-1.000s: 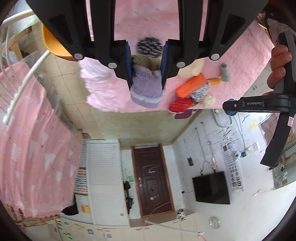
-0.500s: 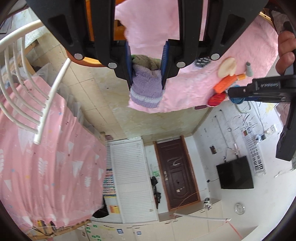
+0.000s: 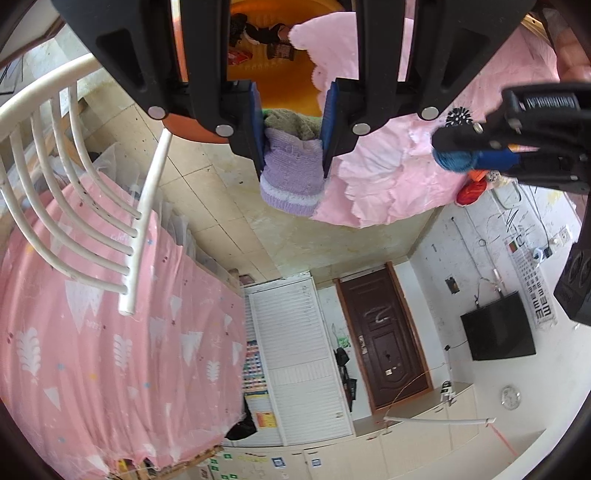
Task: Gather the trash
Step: 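Open the left tool over the orange bin, then open the right tool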
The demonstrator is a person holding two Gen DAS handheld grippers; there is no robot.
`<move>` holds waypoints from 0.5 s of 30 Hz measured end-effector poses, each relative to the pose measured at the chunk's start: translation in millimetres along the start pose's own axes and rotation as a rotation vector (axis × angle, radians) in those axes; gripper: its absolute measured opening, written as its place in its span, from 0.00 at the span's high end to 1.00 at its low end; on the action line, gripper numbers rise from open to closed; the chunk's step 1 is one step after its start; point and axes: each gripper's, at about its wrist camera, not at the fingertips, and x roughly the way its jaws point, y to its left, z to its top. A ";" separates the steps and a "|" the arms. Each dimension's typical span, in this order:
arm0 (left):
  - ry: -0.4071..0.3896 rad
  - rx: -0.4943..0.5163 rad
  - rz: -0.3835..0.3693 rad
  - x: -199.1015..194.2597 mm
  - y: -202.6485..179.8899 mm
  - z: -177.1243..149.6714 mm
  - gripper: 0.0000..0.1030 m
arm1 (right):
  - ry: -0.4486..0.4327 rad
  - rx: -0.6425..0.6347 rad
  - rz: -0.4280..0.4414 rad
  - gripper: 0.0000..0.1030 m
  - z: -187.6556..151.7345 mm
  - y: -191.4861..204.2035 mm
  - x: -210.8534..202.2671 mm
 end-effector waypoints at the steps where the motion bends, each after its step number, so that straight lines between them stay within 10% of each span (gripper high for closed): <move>1: 0.008 0.013 0.001 4.5 -7.0 1.9 0.75 | -0.002 0.010 -0.002 0.85 -0.9 -4.8 -0.8; 15: 0.031 0.033 -0.004 20.1 -24.9 9.0 0.57 | 0.043 0.084 0.032 0.79 -6.8 -21.8 11.3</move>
